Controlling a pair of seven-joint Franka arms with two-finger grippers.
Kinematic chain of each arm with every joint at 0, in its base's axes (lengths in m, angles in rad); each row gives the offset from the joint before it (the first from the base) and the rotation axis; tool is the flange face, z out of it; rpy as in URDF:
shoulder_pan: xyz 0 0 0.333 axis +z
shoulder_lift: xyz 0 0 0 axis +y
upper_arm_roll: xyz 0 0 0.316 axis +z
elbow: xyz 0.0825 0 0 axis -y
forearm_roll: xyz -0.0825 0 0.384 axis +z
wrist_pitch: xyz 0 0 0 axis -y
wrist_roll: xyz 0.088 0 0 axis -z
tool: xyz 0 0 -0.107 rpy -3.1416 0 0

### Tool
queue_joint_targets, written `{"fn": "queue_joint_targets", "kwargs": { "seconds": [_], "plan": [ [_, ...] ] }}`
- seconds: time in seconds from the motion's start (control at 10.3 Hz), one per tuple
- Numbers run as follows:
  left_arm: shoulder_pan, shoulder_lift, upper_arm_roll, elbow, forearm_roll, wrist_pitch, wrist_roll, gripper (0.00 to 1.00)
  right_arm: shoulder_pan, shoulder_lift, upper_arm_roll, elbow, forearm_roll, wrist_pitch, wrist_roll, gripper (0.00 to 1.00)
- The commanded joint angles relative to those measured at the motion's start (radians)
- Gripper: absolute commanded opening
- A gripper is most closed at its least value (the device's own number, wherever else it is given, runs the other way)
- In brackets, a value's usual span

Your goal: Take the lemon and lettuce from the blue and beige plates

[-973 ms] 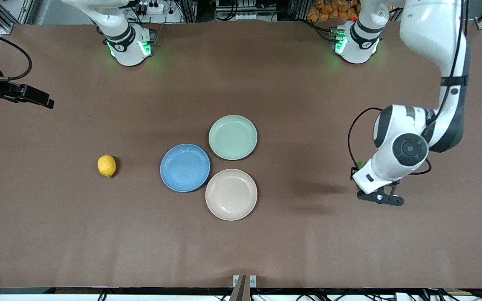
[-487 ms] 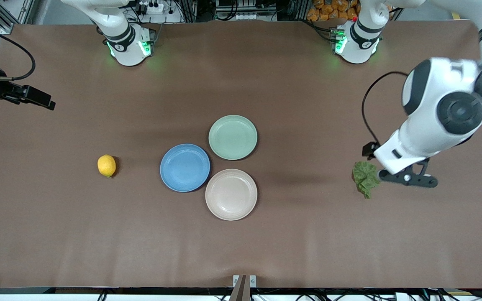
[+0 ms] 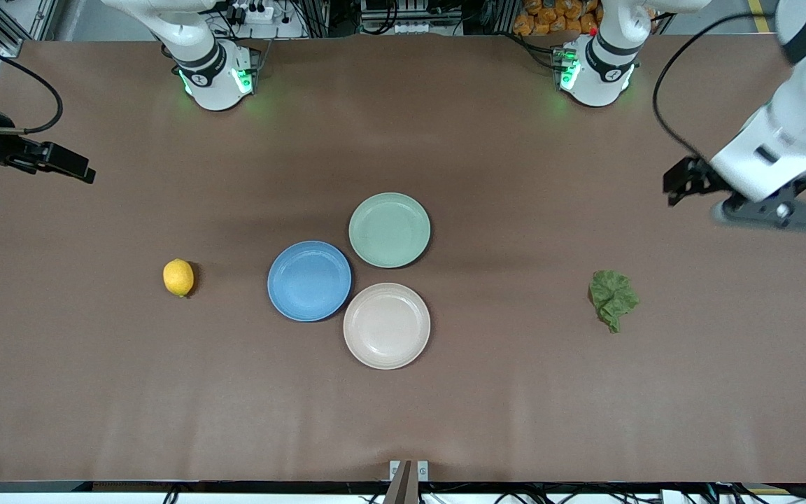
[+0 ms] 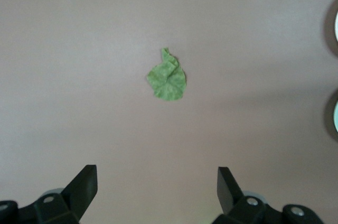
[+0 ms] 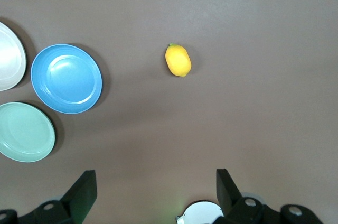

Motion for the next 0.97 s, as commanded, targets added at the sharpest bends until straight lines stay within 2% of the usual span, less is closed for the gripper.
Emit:
{"fn": "queue_joint_targets", "kwargs": {
  "seconds": [0.0, 0.1, 0.29, 0.39, 0.88],
  "plan": [
    [0.019, -0.086, -0.007, -0.043, -0.027, -0.021, 0.002, 1.00, -0.005, -0.027, 0.006, -0.029, -0.008, 0.010, -0.005, 1.00],
    [0.070, -0.106, -0.020, -0.057, -0.070, -0.021, 0.005, 1.00, -0.006, -0.027, 0.006, -0.029, -0.008, 0.010, -0.005, 1.00],
    [0.294, -0.108, -0.233, -0.055, -0.090, -0.021, 0.006, 1.00, -0.006, -0.027, 0.006, -0.029, -0.008, 0.009, -0.007, 1.00],
    [0.333, -0.109, -0.276, -0.057, -0.086, -0.022, -0.003, 1.00, -0.006, -0.027, 0.006, -0.029, -0.008, 0.009, -0.007, 1.00],
    [0.347, -0.109, -0.274, -0.051, -0.074, -0.022, -0.007, 1.00, -0.006, -0.027, 0.006, -0.029, -0.008, 0.007, -0.009, 1.00]
  ]
}}
